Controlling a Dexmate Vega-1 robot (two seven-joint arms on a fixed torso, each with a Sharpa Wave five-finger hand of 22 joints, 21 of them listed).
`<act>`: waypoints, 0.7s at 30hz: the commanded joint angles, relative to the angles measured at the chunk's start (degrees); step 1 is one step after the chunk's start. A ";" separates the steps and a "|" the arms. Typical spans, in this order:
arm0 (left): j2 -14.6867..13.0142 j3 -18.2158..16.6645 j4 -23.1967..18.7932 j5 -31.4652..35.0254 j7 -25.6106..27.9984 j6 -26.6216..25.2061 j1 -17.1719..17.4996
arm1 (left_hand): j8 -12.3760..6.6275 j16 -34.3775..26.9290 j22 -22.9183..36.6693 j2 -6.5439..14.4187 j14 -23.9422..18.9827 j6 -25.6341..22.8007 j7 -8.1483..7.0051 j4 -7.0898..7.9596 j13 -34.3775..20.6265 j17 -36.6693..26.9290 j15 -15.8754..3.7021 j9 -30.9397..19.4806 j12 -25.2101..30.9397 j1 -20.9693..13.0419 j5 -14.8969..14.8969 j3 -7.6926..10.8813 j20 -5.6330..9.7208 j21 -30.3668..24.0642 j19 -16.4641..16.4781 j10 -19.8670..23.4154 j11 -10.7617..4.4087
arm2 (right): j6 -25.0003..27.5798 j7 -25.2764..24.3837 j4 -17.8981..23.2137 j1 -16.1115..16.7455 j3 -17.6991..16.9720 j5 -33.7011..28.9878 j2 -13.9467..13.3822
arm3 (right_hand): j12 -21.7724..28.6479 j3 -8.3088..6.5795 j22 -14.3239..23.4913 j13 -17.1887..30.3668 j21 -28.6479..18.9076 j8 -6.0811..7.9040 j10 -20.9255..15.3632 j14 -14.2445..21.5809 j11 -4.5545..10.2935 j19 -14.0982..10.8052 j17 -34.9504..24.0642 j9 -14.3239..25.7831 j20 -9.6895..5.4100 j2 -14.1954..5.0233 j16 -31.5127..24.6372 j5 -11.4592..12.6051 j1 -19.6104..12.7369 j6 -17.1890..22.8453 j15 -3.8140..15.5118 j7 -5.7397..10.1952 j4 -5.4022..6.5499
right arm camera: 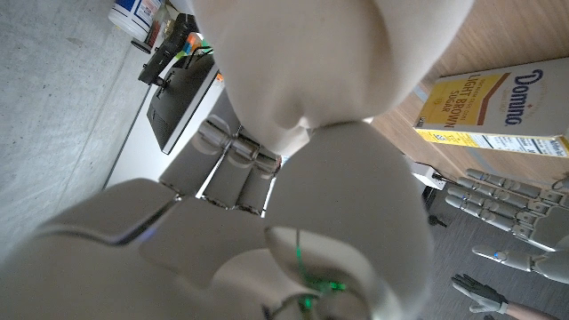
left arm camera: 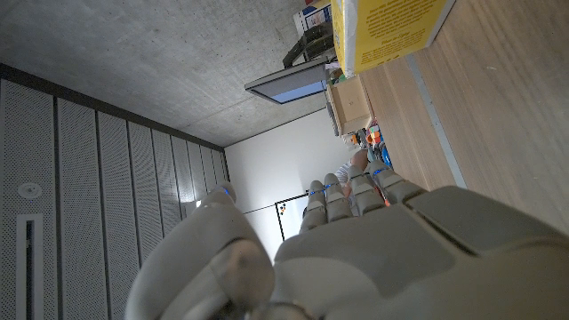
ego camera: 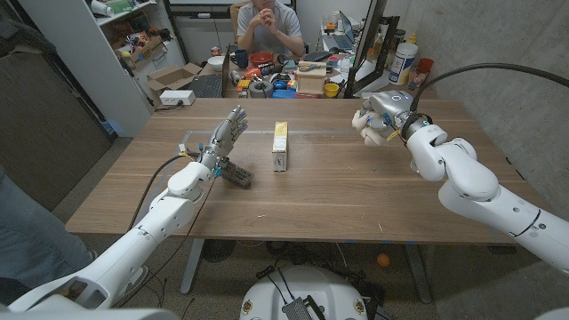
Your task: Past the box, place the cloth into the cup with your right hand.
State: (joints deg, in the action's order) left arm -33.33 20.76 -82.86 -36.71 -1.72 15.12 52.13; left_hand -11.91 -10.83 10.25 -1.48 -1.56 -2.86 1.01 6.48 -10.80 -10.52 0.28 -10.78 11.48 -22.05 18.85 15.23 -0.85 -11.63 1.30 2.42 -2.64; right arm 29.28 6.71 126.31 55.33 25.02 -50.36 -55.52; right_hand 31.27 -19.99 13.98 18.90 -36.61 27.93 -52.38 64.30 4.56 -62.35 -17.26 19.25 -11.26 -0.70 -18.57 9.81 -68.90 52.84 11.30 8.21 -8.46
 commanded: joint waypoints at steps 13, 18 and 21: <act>-0.22 0.33 -0.58 0.23 0.03 -0.36 0.50 | 0.24 -0.14 0.21 0.63 -0.04 -0.45 0.01 -0.18 -0.26 -0.31 0.03 -0.21 0.27 -0.14 -0.23 -0.26 0.13 -0.04 -0.14 0.17 -0.23 | 5.34 -5.60 -0.54 5.95 -5.87 6.92 -4.83 | -0.09 0.73 0.23 8.58 -1.32 -0.01 -3.35 1.47 3.56 1.24 -1.07 -0.21 -1.83 -4.31 -0.16 0.44 -3.54 0.84 1.94 0.57 0.13; 0.08 0.84 -0.25 0.37 -0.30 -0.50 0.19 | 0.23 -0.14 0.21 0.65 -0.04 -0.48 -0.08 -0.19 -0.26 -0.31 0.04 -0.21 0.27 -0.16 -0.24 -0.29 0.10 -0.04 -0.15 0.17 -0.10 | 5.85 -7.35 -1.67 6.51 -6.22 8.44 -5.34 | -0.26 0.84 0.22 8.64 -1.57 -0.05 -3.40 1.45 3.52 1.42 -1.26 -0.37 -1.82 -4.33 -0.18 0.42 -3.46 0.94 1.91 0.66 0.14; 0.09 1.00 -0.35 0.47 -0.26 -0.68 0.21 | 0.23 -0.13 0.21 0.67 0.00 -0.50 -0.03 -0.20 -0.26 -0.31 0.04 -0.21 0.25 -0.17 -0.25 -0.32 0.11 -0.05 -0.13 0.13 -0.14 | 5.64 -8.30 -2.41 6.42 -6.19 9.47 -5.56 | -0.39 0.88 0.22 8.62 -1.67 -0.07 -3.39 1.44 3.55 1.52 -1.34 -0.43 -1.82 -4.34 -0.18 0.42 -3.44 0.96 1.91 0.69 0.15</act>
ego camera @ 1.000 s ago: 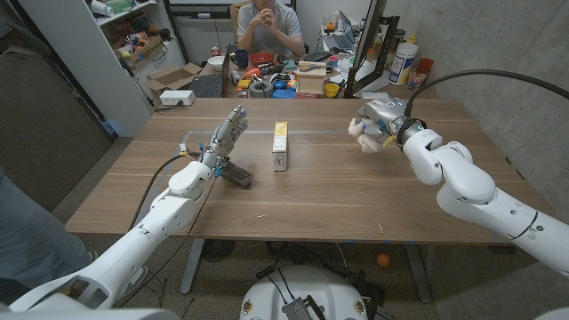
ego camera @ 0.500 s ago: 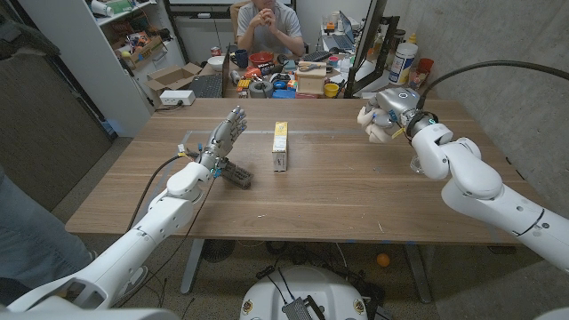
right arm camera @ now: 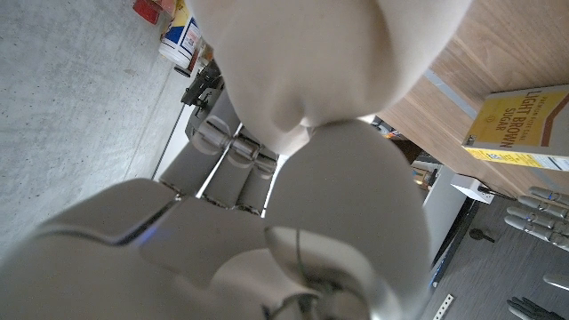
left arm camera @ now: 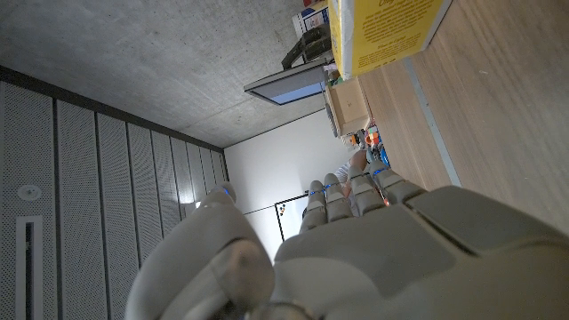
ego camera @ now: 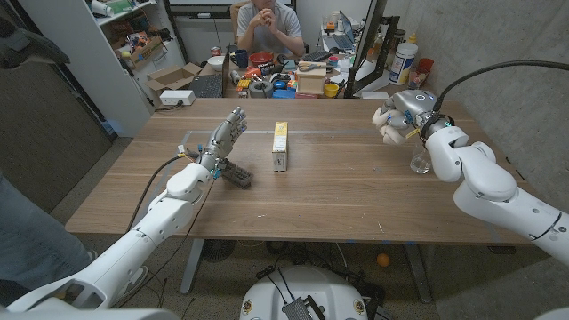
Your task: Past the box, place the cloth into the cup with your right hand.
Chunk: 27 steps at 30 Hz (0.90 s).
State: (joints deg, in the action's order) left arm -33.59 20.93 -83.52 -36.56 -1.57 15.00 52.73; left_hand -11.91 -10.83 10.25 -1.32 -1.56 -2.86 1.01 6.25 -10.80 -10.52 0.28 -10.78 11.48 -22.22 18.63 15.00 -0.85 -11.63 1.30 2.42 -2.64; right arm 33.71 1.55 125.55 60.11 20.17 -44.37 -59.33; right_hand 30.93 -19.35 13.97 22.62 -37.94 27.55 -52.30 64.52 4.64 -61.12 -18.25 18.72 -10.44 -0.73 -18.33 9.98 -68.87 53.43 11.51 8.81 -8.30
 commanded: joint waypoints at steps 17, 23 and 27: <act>-1.08 0.45 -2.43 1.10 1.43 -1.71 1.13 | 0.26 -0.14 0.21 0.57 -0.05 -0.48 0.08 0.01 -0.26 -0.31 0.00 -0.22 0.26 -0.07 -0.08 -0.24 0.11 -0.05 -0.14 0.19 -0.17 | 1.40 -6.77 -5.81 1.09 -1.24 8.25 -4.20 | -0.84 0.61 0.16 4.95 -1.35 0.27 -3.71 0.99 3.85 1.09 -1.01 -0.54 -2.59 -4.37 -0.37 0.21 -3.28 1.06 1.74 0.34 -0.03; -1.02 0.61 -2.60 1.24 1.66 -2.00 1.11 | 0.24 -0.14 0.21 0.60 -0.02 -0.57 0.03 -0.01 -0.26 -0.31 -0.02 -0.22 0.25 -0.11 -0.09 -0.28 0.12 -0.05 -0.15 0.17 -0.14 | 2.91 -7.25 -5.11 2.34 -2.76 9.82 -6.48 | -1.11 0.74 0.13 4.96 -1.78 0.25 -3.94 0.88 3.88 1.33 -1.23 -0.74 -2.56 -4.36 -0.33 0.19 -3.27 1.21 1.76 0.49 -0.07; -0.83 0.78 -2.47 1.27 1.67 -2.11 0.99 | 0.19 -0.13 0.21 0.62 -0.01 -0.69 0.10 -0.02 -0.26 -0.31 -0.04 -0.22 0.23 -0.14 -0.10 -0.31 0.12 -0.06 -0.14 0.14 -0.12 | 3.90 -7.48 -4.69 3.48 -3.65 10.81 -8.12 | -1.24 0.82 0.12 4.98 -1.99 0.21 -4.03 0.88 3.91 1.43 -1.33 -0.78 -2.55 -4.37 -0.33 0.17 -3.21 1.14 1.76 0.53 -0.05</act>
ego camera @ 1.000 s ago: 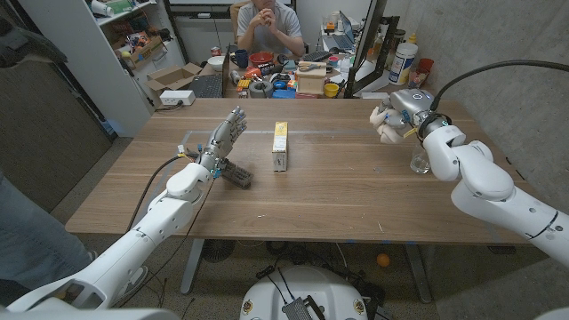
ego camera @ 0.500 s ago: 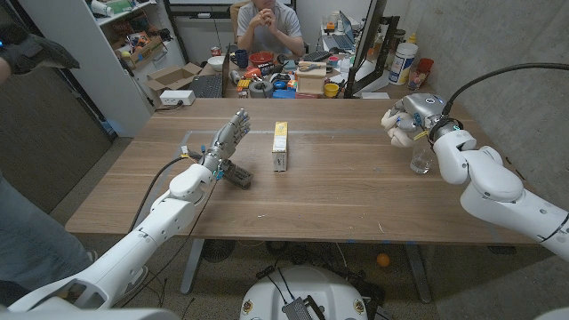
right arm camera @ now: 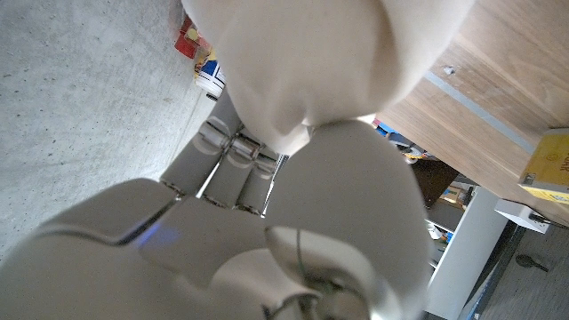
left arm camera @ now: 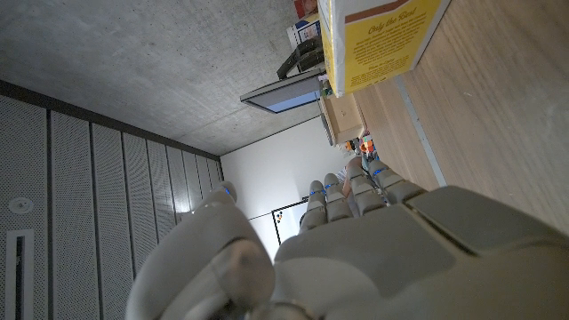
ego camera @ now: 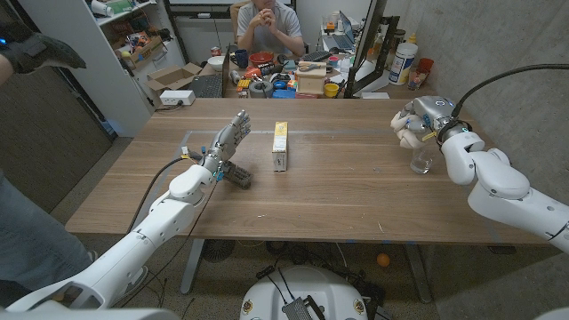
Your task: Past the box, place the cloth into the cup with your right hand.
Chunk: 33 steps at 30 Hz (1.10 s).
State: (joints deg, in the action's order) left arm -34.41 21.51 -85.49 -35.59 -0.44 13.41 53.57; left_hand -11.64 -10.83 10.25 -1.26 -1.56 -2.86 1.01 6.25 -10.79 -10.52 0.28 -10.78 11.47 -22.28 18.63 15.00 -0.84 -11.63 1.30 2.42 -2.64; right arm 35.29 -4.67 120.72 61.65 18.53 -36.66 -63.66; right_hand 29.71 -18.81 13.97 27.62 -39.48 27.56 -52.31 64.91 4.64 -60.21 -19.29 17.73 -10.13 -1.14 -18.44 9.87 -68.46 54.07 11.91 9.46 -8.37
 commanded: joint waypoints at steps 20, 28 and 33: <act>-0.15 0.37 -1.46 0.89 1.19 -0.81 0.28 | -0.03 -0.13 0.21 0.63 0.00 -0.66 0.07 -0.08 -0.26 -0.31 0.02 -0.22 0.22 -0.17 -0.15 -0.49 0.13 -0.05 -0.17 0.14 -0.22 | 4.45 -5.72 -2.55 3.12 -1.26 7.77 -4.33 | -0.75 0.77 -0.07 0.17 -1.74 0.30 -4.93 0.70 4.20 1.64 -0.90 0.09 -2.77 -3.92 -0.24 0.21 -3.16 0.66 1.41 0.25 0.12; -0.74 -0.10 -2.73 0.92 1.91 -0.88 1.32 | -0.05 -0.13 0.21 0.67 -0.01 -0.74 0.18 -0.09 -0.26 -0.31 -0.05 -0.22 0.21 -0.21 -0.17 -0.57 0.14 -0.06 -0.16 0.12 -0.20 | 3.58 -6.65 -4.58 2.03 0.00 9.41 -4.50 | -1.03 0.88 -0.13 0.23 -2.14 0.25 -5.03 0.69 4.23 1.91 -0.92 -0.12 -2.74 -3.92 -0.13 0.19 -3.02 0.75 1.40 0.29 0.14; -0.91 -0.15 -3.06 0.84 2.04 -1.16 1.59 | -0.05 -0.13 0.21 0.68 -0.01 -0.77 0.16 -0.10 -0.26 -0.31 0.00 -0.22 0.22 -0.23 -0.18 -0.61 0.13 -0.06 -0.17 0.13 -0.29 | 2.98 -6.43 -6.24 0.29 1.88 9.68 -4.11 | -1.14 0.95 -0.19 0.29 -2.36 0.21 -5.21 0.71 4.34 2.10 -0.96 -0.25 -2.74 -3.87 -0.09 0.17 -2.95 0.80 1.40 0.33 0.13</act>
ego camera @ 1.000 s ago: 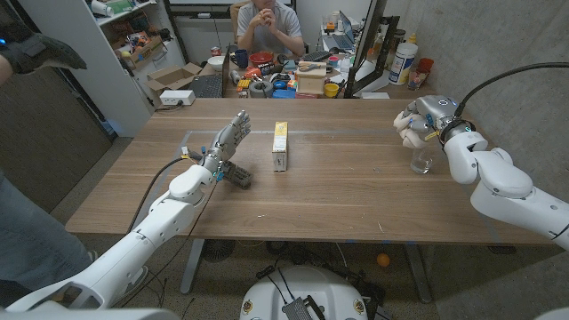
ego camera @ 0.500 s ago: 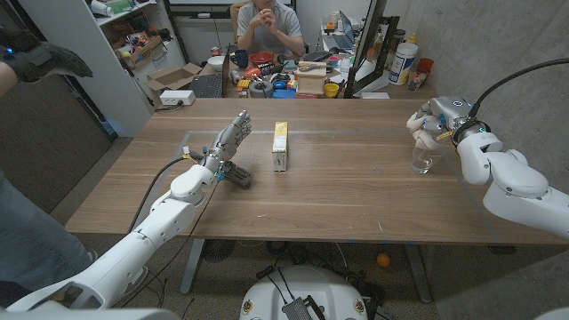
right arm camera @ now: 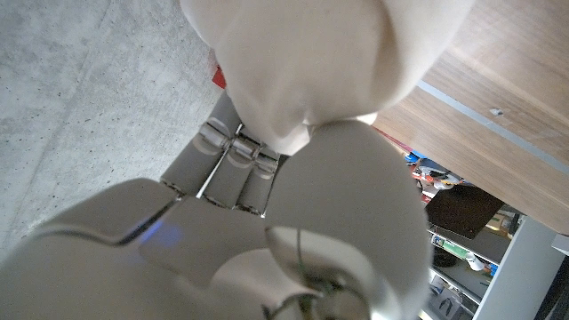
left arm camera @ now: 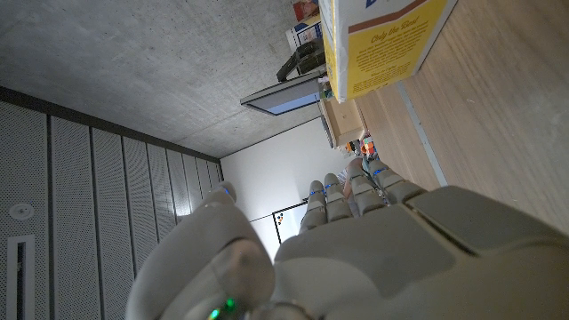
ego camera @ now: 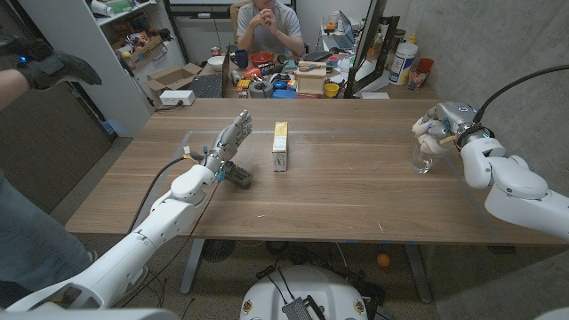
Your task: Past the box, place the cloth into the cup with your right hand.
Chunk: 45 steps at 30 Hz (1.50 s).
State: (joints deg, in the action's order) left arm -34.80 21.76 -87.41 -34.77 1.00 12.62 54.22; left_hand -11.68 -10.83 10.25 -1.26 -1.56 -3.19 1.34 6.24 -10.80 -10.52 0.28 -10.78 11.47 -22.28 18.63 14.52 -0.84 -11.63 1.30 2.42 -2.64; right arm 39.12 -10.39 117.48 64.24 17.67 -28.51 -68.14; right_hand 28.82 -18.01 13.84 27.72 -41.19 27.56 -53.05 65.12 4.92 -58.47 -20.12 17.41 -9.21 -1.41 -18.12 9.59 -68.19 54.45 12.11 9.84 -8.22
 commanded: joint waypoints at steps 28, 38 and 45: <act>0.10 0.51 -0.11 0.52 -0.02 -0.92 -0.67 | -0.02 -0.11 0.21 0.78 0.08 -0.60 -0.14 -0.11 -0.26 -0.31 -0.07 -0.23 0.17 -0.29 -0.25 -0.37 0.22 -0.04 -0.25 0.03 -0.25 | -2.66 1.47 -6.19 -5.23 6.74 6.32 0.19 | -1.34 0.58 -0.75 2.51 -1.96 0.31 -2.75 -1.90 3.77 3.83 -0.67 -0.37 -3.52 -3.67 0.79 0.49 -3.14 1.03 1.32 0.10 -0.15; 0.52 1.27 0.56 0.88 -0.79 -1.16 -1.87 | -0.03 -0.11 0.21 0.81 0.09 -0.66 -0.12 -0.11 -0.26 -0.31 0.02 -0.23 0.18 -0.31 -0.27 -0.44 0.27 -0.03 -0.28 0.04 -0.19 | -2.05 3.83 -6.53 -6.63 8.66 6.95 0.33 | -1.41 0.86 -0.98 4.32 -2.82 0.06 -1.54 -2.77 3.80 5.05 -1.36 -0.66 -3.43 -3.81 0.98 0.51 -3.04 0.81 1.35 0.27 -0.17; 0.61 1.47 0.81 0.88 -1.28 -0.97 -2.11 | -0.04 -0.10 0.21 0.84 0.12 -0.73 -0.12 -0.12 -0.26 -0.31 0.01 -0.23 0.17 -0.34 -0.28 -0.49 0.28 -0.03 -0.31 0.02 -0.25 | 1.30 9.52 -3.90 -8.74 9.85 6.93 -1.51 | -7.04 2.16 -3.77 4.56 -2.19 -4.69 7.39 -10.31 3.05 8.11 1.49 -1.65 -1.45 -2.75 5.68 0.71 4.29 -8.54 0.20 1.58 2.21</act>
State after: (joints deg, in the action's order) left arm -34.49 22.68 -87.14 -34.03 0.45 11.58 52.81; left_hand -11.68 -10.83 10.25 -0.96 -1.56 -3.50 1.01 6.09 -10.79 -10.52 0.28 -10.78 11.48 -22.58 18.44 14.34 -0.63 -11.63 1.08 2.42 -2.64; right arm 37.26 -6.74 111.30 57.72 25.83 -22.19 -67.94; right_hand 23.50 -15.59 10.71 32.79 -43.71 24.63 -48.09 56.89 8.30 -50.68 -19.53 16.07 -6.76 -5.48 -13.60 10.01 -66.35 49.32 9.24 11.33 -6.83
